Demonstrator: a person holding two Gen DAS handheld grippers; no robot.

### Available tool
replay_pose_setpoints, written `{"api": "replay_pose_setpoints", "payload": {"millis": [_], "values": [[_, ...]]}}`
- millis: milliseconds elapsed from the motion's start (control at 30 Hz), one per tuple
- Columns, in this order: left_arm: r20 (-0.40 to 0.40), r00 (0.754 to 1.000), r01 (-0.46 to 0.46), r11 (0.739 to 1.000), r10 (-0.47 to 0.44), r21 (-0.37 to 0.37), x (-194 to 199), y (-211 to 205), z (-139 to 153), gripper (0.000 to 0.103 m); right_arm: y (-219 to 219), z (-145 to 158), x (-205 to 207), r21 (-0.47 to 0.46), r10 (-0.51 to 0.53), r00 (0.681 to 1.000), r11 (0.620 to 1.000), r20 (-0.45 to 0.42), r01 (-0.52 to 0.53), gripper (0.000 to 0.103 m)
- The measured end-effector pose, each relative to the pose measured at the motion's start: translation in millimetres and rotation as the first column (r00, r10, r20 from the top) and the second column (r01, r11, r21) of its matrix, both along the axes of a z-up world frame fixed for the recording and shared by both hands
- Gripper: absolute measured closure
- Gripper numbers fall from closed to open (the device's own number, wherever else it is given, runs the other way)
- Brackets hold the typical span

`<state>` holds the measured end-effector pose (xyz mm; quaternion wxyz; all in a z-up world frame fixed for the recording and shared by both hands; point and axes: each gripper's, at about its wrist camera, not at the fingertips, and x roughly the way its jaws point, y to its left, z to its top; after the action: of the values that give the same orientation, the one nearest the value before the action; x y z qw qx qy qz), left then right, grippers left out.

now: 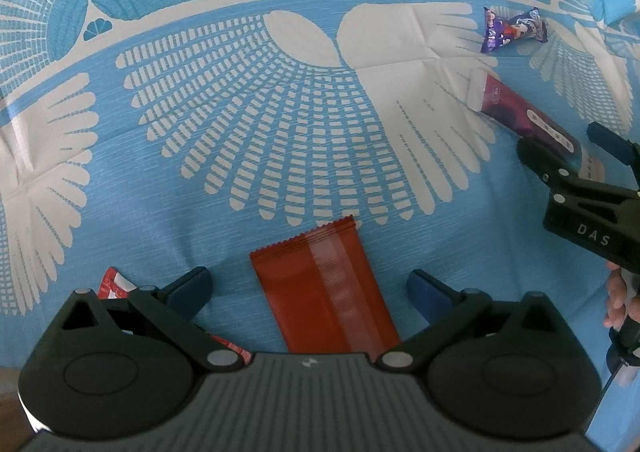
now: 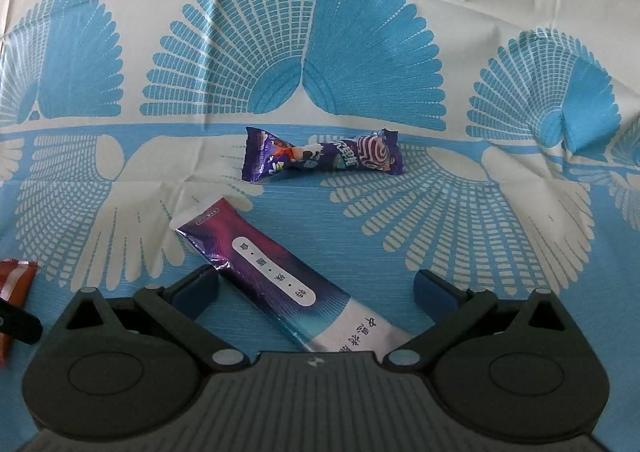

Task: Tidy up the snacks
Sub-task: 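Grasp the red pouch with the left tool while the right tool grasps the purple stick pouch, then carry the red pouch and purple stick pouch over the box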

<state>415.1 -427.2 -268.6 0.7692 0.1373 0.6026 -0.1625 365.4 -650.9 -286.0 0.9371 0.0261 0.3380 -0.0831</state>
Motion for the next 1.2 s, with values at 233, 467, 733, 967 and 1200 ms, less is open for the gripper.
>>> {"api": "replay_pose_setpoints", "payload": {"millis": [233,467,733,967,1200], "values": [[0.015,1.0,-0.015,0.999,0.016,-0.048,-18,-5,29,0.053,18,7,-12,-0.033,0.085,0.996,0.996,0.017,-0.084,0.07],[0.054,0.998,-0.011,0.993,0.017,-0.117,-47,4,70,0.055,24,35,-43,0.027,0.016,0.998,0.999,0.067,-0.018,0.084],[0.147,0.989,0.028,0.978,0.002,-0.205,-99,42,156,0.055,47,120,-118,0.131,-0.089,0.975,0.989,0.205,0.063,0.084],[0.267,0.964,0.069,0.974,-0.01,-0.215,-172,86,231,0.055,113,198,-192,0.165,-0.085,0.945,0.986,0.316,0.033,0.084],[0.348,0.938,0.089,0.971,-0.007,-0.222,-248,153,282,0.055,188,254,-266,0.183,-0.038,0.923,0.982,0.384,-0.036,0.084]]}}
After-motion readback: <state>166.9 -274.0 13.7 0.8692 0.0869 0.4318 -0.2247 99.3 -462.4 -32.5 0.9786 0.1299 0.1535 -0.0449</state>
